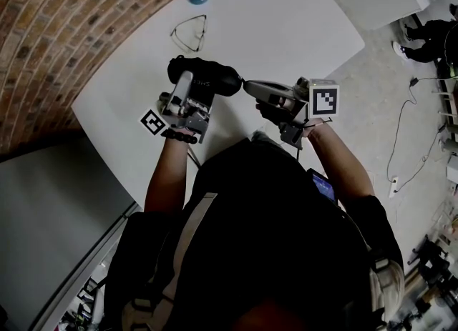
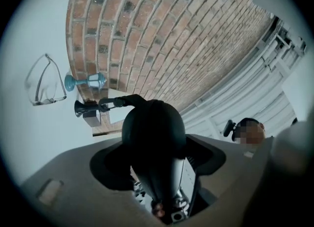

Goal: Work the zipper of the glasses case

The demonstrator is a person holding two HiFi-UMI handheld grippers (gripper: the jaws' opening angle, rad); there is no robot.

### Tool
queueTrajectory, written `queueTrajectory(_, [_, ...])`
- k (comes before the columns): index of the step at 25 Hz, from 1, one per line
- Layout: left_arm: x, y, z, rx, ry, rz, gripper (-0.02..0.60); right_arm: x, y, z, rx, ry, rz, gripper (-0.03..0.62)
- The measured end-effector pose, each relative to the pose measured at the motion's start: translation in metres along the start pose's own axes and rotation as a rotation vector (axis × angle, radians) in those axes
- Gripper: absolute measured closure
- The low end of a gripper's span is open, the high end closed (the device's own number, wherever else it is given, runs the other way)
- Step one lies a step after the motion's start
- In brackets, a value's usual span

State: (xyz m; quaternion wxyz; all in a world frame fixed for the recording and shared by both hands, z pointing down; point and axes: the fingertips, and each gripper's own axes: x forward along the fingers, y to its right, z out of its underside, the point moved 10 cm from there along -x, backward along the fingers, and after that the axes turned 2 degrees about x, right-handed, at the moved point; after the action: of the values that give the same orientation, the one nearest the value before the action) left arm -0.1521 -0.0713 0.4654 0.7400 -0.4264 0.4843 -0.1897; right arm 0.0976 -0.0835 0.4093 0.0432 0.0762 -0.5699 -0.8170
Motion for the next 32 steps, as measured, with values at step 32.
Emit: queueTrajectory(32, [-0.021,0.021,-0.019,0.031,-0.016,0.017,0.272,0.011,-0.004,0.009,0.017,-0.089,-0.07,0.589])
